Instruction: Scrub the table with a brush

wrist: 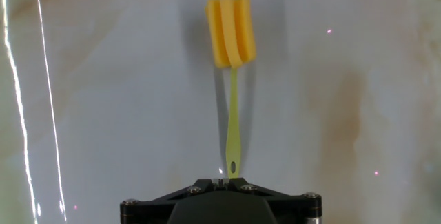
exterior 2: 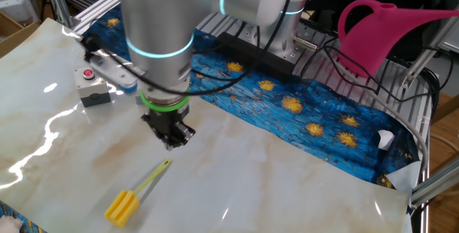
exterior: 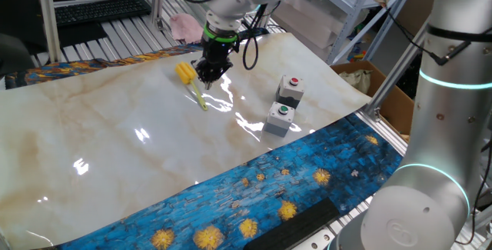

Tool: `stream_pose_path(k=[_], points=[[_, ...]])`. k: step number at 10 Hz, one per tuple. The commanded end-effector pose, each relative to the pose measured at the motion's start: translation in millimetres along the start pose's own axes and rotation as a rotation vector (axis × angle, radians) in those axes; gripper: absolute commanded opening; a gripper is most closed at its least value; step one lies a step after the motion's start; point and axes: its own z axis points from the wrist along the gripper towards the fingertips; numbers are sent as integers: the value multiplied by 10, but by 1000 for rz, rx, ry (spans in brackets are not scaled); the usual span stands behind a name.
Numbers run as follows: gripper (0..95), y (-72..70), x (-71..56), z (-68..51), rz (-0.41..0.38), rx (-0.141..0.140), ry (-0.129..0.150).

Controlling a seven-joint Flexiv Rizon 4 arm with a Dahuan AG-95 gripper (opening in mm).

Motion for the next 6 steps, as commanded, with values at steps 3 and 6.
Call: stream_pose_path(k=[3,6], points=[[0,-2,20,-13,-7,-2,-13],[0,3,30,-3,-3,-20,9]])
